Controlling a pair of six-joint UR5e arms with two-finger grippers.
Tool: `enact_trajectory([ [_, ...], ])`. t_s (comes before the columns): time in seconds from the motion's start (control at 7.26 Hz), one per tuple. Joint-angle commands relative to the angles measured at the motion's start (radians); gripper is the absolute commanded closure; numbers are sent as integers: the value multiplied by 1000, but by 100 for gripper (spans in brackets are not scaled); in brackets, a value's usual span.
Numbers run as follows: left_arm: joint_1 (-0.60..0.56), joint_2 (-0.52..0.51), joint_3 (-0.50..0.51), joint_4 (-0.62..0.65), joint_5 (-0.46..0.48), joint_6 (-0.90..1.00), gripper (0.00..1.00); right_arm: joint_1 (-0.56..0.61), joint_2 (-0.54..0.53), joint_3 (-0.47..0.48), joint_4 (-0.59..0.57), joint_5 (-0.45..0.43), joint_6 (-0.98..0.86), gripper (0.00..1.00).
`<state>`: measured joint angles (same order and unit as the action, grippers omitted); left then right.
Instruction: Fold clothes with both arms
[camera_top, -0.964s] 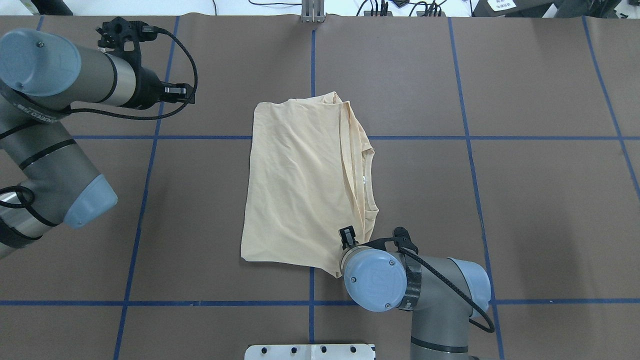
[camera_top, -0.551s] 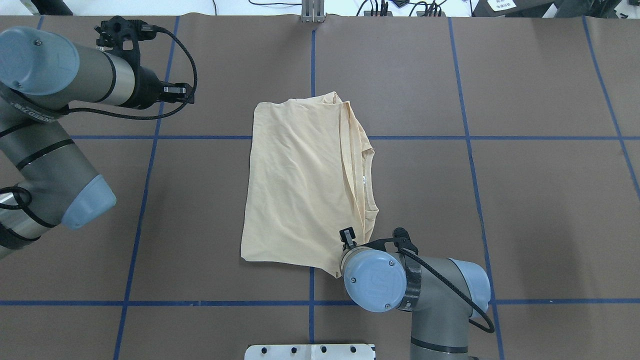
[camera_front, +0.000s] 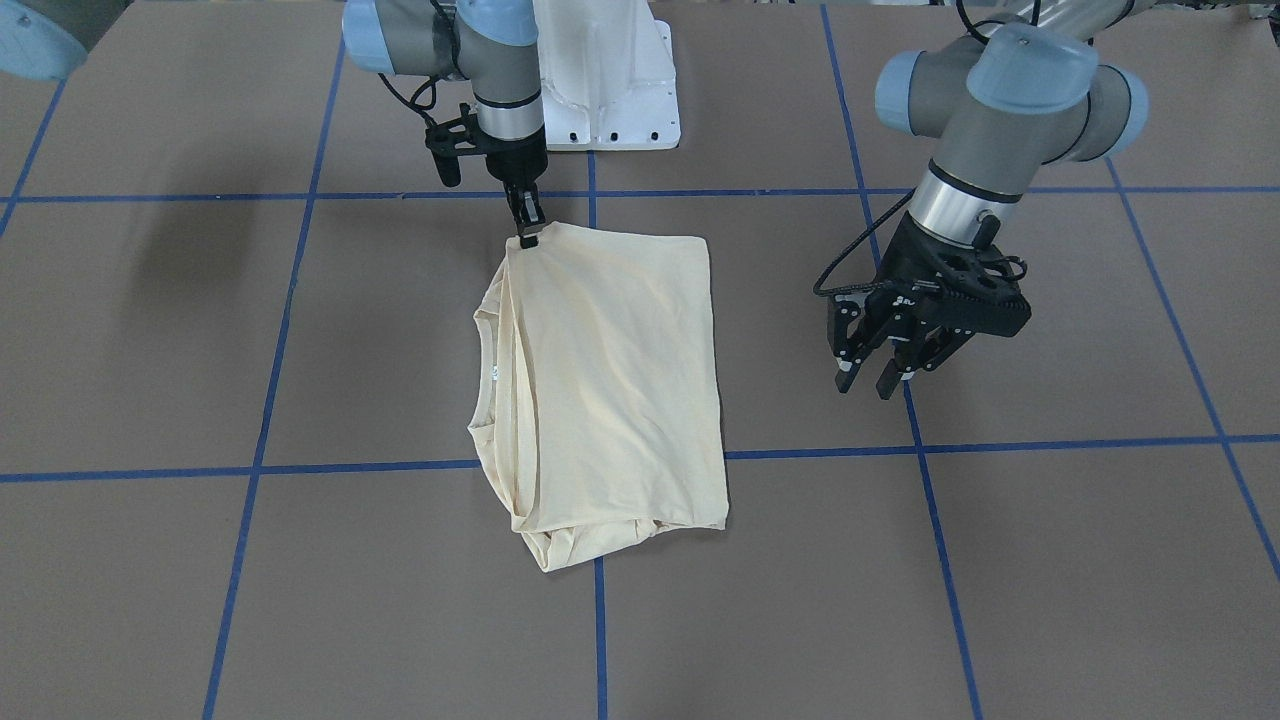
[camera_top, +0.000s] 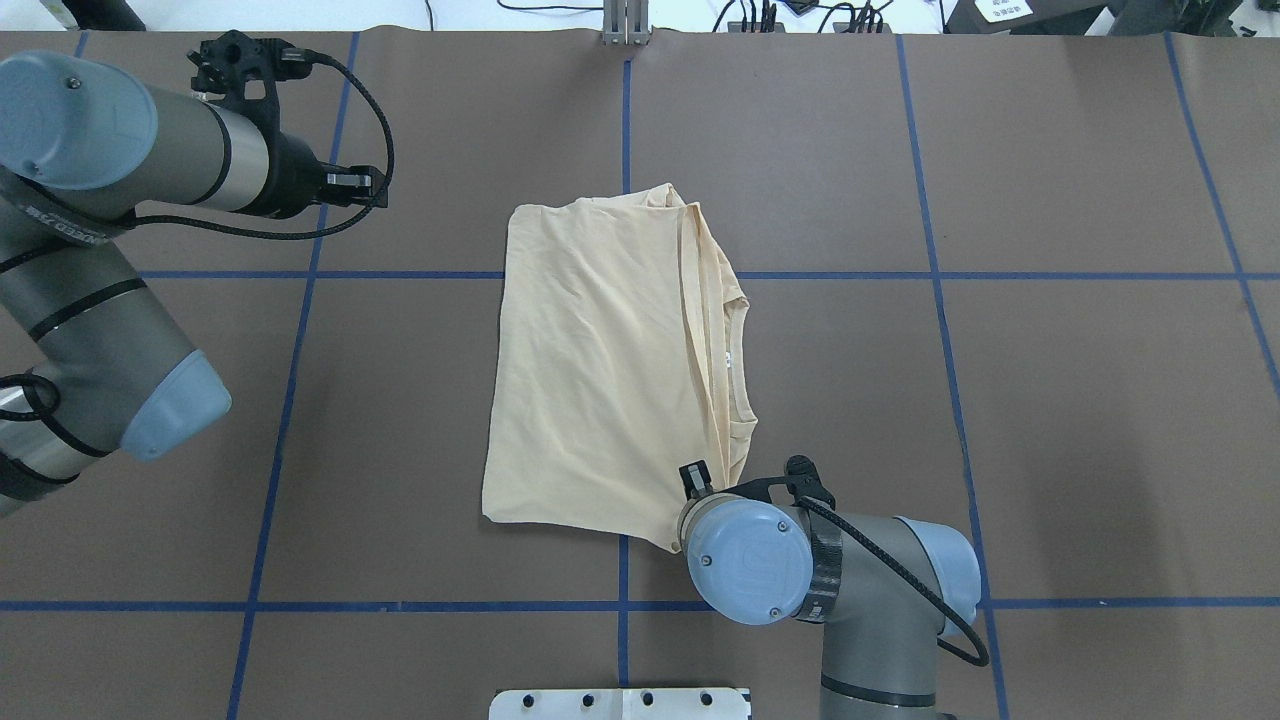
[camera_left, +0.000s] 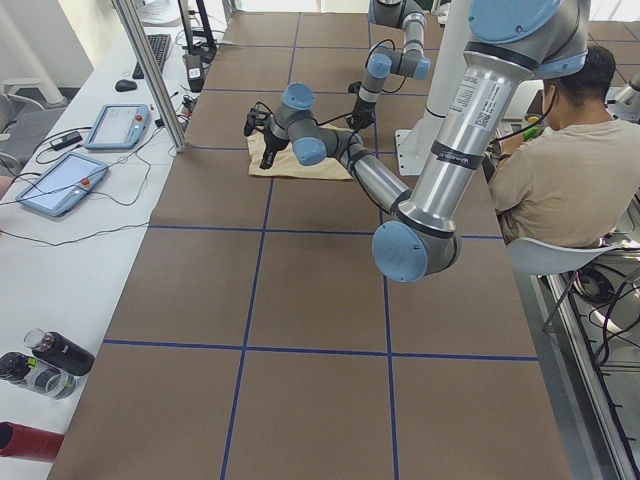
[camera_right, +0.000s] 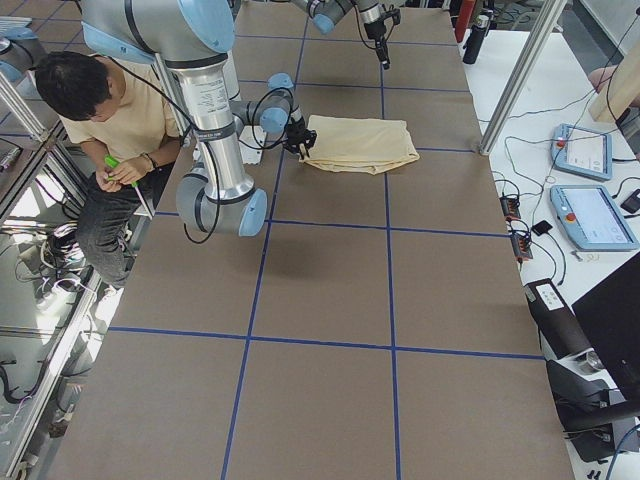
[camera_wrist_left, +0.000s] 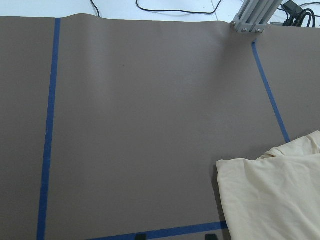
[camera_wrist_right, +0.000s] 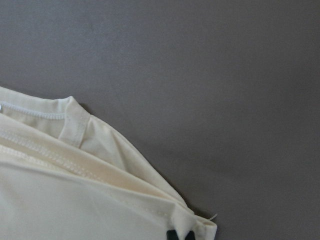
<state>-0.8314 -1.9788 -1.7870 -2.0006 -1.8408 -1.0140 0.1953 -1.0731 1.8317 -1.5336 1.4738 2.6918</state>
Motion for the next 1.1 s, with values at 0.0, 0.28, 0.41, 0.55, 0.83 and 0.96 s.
enact_trajectory([
  [0.0, 0, 2, 0, 0, 0, 0, 50, 4, 2, 6, 12, -3, 11, 100],
  [0.28, 0, 2, 1, 0, 0, 0, 50, 27, 2, 11, 50, 6, 6, 100],
  [0.41, 0, 2, 0, 0, 0, 0, 50, 29, 1, 17, 44, 9, 3, 100],
  [0.55, 0, 0, 0, 0, 0, 0, 50, 32, -8, 36, 38, 22, 3, 100],
  [0.83, 8, -3, -2, -1, -2, -100, 50, 35, -21, 55, 32, 29, 3, 100],
  [0.96, 12, -6, -20, -3, -5, -189, 50, 35, -33, 72, 24, 29, 3, 100],
])
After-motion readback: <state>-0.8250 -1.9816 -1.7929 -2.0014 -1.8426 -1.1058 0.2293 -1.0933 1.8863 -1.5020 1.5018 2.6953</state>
